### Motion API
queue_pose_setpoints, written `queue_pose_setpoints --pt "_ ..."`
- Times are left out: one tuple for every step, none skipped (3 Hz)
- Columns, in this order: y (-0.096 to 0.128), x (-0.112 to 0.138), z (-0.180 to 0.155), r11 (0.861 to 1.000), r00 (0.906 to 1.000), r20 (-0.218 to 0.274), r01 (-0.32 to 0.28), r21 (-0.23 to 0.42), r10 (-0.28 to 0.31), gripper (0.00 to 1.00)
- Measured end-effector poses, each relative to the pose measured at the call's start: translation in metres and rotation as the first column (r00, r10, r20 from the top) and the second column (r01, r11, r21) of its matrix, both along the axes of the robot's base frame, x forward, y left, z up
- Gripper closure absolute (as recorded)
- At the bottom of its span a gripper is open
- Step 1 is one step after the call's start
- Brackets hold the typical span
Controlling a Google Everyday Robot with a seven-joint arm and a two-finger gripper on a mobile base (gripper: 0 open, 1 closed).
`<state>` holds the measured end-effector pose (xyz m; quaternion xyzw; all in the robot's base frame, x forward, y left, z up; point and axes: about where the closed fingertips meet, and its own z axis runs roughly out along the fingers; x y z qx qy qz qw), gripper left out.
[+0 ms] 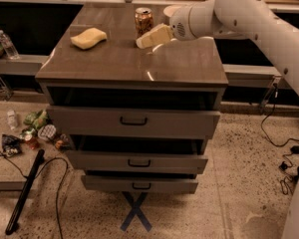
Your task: Knock orange can over
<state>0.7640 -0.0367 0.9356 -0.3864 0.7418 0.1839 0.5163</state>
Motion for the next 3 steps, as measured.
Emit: queue_pose_setpoints --pt "0.025 0.047 -0.013 0.998 0.9997 -0.008 0.024 0.065 -0.023 0.0" --pt "0.049 0.086 -0.023 0.994 0.999 -0.001 0.044 0.099 -0.044 0.0" --pt "0.061 0.119 -0.034 0.989 0.998 0.024 0.055 0.135 -0.059 0.16"
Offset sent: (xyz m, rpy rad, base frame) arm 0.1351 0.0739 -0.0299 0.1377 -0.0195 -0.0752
